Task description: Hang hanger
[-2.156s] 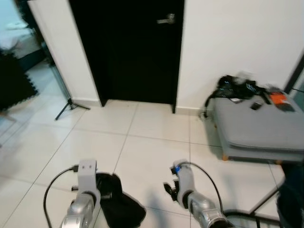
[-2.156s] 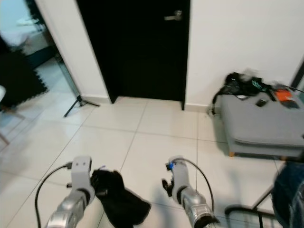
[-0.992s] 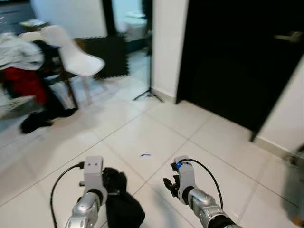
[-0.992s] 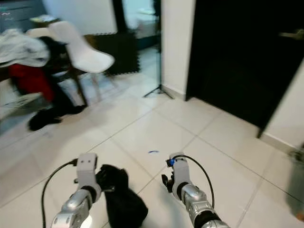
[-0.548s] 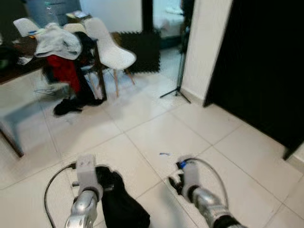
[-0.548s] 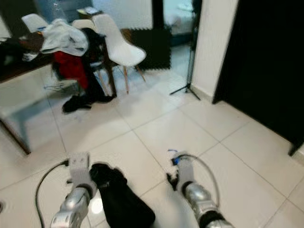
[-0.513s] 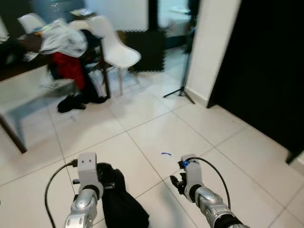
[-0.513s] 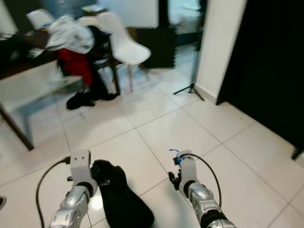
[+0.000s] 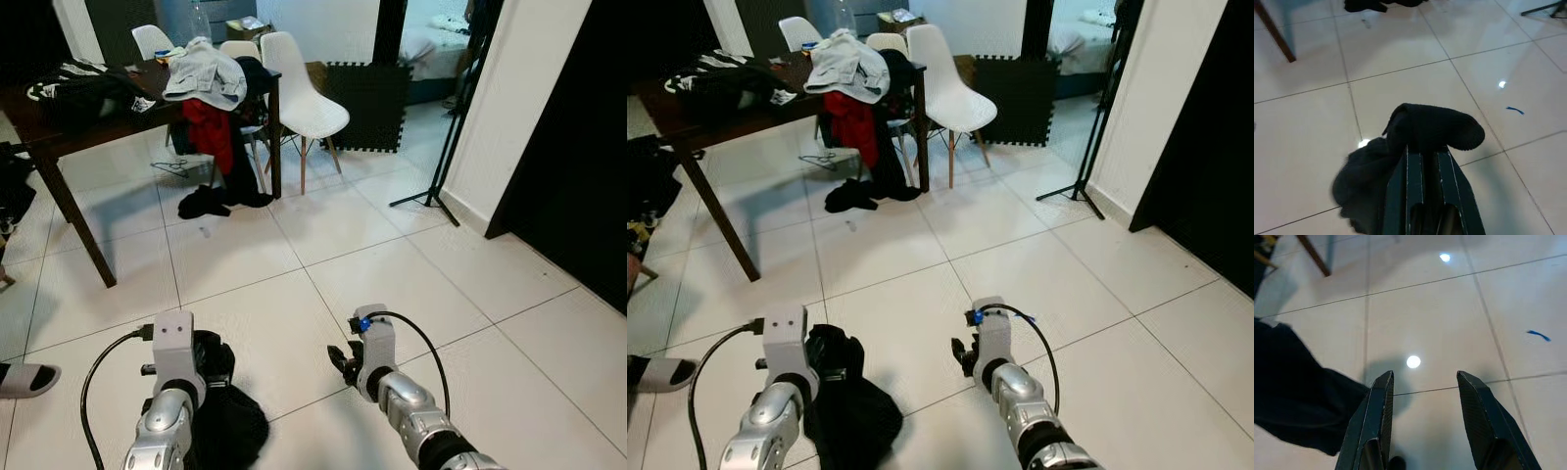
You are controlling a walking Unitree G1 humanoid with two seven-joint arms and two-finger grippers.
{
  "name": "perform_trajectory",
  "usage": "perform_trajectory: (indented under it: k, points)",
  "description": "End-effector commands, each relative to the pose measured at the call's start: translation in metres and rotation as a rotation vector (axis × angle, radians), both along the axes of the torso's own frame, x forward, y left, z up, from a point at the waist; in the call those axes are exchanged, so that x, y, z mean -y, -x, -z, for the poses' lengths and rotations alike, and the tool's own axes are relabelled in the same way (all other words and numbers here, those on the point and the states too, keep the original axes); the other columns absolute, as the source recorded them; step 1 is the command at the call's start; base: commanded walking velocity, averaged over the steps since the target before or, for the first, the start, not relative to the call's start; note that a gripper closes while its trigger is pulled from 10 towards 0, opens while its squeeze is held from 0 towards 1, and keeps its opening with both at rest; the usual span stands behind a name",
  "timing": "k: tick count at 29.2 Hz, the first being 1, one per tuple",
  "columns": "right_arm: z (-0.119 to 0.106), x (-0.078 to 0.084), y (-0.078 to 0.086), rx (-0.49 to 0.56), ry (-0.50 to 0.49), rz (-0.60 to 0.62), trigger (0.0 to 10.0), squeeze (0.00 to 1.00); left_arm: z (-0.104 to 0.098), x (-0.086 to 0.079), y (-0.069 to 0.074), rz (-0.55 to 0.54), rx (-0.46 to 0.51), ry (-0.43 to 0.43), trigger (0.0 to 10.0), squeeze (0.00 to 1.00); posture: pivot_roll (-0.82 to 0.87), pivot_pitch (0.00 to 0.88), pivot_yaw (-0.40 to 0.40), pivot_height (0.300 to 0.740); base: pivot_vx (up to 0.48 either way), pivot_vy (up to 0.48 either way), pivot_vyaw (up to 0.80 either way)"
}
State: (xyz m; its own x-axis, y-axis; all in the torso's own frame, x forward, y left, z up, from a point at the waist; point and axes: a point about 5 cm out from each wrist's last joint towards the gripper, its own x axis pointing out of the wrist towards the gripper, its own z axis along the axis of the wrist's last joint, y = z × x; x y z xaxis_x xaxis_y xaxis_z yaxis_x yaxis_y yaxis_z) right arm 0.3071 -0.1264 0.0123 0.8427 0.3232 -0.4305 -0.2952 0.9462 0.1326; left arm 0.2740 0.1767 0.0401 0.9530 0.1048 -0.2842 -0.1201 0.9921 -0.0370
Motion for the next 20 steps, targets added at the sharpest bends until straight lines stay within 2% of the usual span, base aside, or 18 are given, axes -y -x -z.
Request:
perform_trajectory:
  k: [1, 7, 12, 20]
  points:
    - [0.0006, 0.0000, 0.0004, -0.004, -0.009, 0.010, 10.0, 0.00, -0.0059, 0.0064, -0.0055, 0.020, 0.038, 0.022, 10.0, 0.00, 0.12, 0.044, -0.021, 0.740, 0.000, 0.000, 0.00]
    - [0.0006, 0.0018, 0.0006, 0.000, 0.001, 0.005, 10.0, 0.00, -0.0084, 0.0057, -0.0060, 0.005, 0.039, 0.048, 10.0, 0.00, 0.10, 0.039, -0.019, 0.740, 0.261, 0.000, 0.00]
    - [-0.0011, 0.0034, -0.0005, 0.016, 0.010, 0.005, 10.0, 0.00, -0.0029, 0.0059, -0.0050, -0.002, 0.024, 0.044, 10.0, 0.00, 0.07, 0.025, -0.006, 0.740, 0.325, 0.000, 0.00]
    - [-0.0057, 0.0063, -0.0052, 0.020, -0.024, 0.038, 10.0, 0.00, -0.0074, 0.0104, -0.0087, 0.025, 0.039, 0.042, 10.0, 0.00, 0.09, 0.020, 0.001, 0.740, 0.345, 0.000, 0.00]
